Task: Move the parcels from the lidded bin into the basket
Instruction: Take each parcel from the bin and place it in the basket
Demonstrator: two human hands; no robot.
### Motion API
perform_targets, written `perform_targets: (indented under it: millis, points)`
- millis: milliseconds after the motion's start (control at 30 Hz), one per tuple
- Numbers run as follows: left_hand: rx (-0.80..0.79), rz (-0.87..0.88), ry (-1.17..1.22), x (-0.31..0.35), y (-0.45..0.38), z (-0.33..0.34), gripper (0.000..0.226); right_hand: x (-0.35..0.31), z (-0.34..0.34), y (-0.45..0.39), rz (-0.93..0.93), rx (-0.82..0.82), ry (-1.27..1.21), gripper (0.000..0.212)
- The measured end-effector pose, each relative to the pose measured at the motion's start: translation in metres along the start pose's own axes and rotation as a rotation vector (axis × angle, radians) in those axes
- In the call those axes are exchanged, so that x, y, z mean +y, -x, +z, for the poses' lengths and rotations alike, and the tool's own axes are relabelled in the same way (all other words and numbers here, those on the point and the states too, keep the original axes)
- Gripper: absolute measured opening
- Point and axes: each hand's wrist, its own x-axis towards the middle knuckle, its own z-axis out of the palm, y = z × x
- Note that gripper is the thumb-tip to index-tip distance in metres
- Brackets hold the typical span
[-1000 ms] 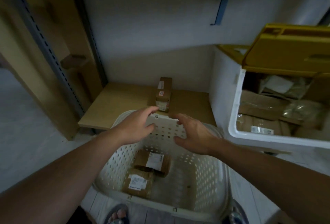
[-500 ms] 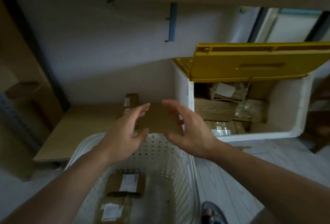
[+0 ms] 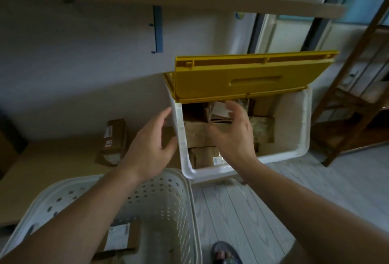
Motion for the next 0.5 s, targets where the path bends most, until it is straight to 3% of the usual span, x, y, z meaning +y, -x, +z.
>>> perform_targets:
  millis: [167,333,500]
  points:
    - [0.254,-0.029,0.11,0.022,-0.044,0.013,0.076,0.006,0.012,-0.039,0.252,0.169,-0.061,0.124]
    - [0.228,0.012,0.249,0.023,-0.076,0.028,0.039,0.012,0.035,-0.063,0.387,0.237,-0.054,0.143]
    - [0.214,0.022,0.299,0.01,-0.094,0.031,0.042,0.014,0.057,-0.076,0.411,0.258,0.016,0.152]
